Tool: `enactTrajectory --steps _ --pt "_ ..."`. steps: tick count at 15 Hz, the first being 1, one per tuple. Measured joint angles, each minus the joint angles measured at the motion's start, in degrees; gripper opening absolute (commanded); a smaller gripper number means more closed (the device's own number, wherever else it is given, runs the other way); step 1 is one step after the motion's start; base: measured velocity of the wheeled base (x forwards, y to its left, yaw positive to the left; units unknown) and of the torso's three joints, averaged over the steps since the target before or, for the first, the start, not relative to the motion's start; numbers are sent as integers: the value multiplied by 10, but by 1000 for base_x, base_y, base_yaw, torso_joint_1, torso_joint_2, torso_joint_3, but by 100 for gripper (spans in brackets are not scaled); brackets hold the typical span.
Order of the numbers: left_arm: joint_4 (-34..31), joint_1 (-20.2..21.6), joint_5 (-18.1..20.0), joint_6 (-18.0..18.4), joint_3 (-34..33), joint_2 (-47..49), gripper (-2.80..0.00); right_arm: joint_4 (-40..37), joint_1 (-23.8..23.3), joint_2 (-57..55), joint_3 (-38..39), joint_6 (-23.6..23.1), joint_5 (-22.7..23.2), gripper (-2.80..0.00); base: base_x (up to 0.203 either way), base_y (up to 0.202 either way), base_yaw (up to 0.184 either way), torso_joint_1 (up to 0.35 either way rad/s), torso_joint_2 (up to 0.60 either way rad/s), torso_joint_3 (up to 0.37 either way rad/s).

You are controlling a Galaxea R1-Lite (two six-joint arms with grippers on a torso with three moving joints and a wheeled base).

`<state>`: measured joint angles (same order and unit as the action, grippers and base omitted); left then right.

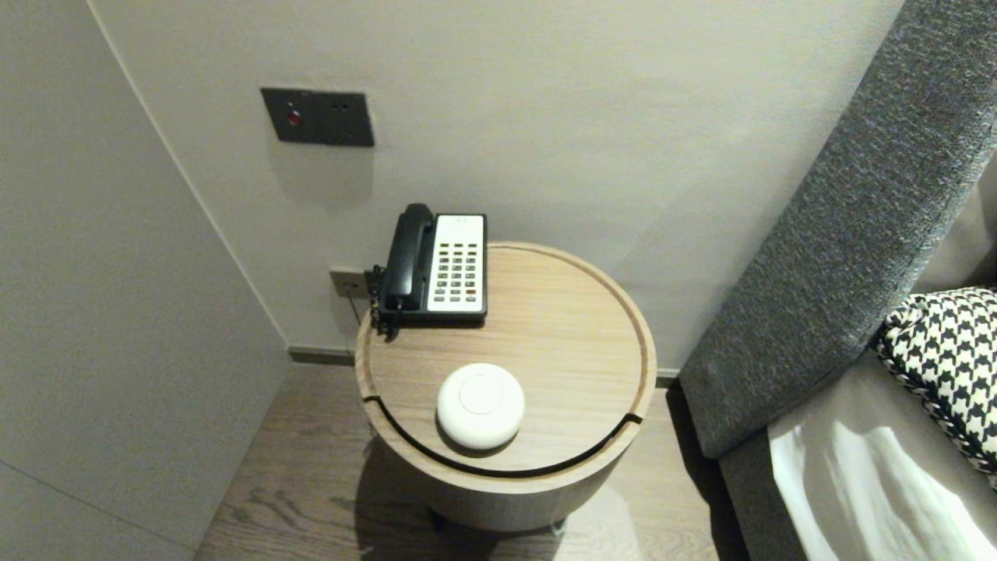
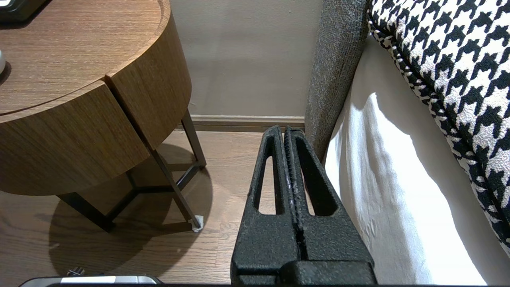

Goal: Open the nightstand drawer

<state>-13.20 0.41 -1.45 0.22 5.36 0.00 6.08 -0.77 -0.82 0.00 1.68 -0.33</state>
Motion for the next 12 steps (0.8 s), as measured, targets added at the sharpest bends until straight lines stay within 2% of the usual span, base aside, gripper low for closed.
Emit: enactTrajectory --steps 12 --pt "-1 0 4 5 1 0 -280 0 0 0 0 -1 0 -280 0 0 0 0 0 0"
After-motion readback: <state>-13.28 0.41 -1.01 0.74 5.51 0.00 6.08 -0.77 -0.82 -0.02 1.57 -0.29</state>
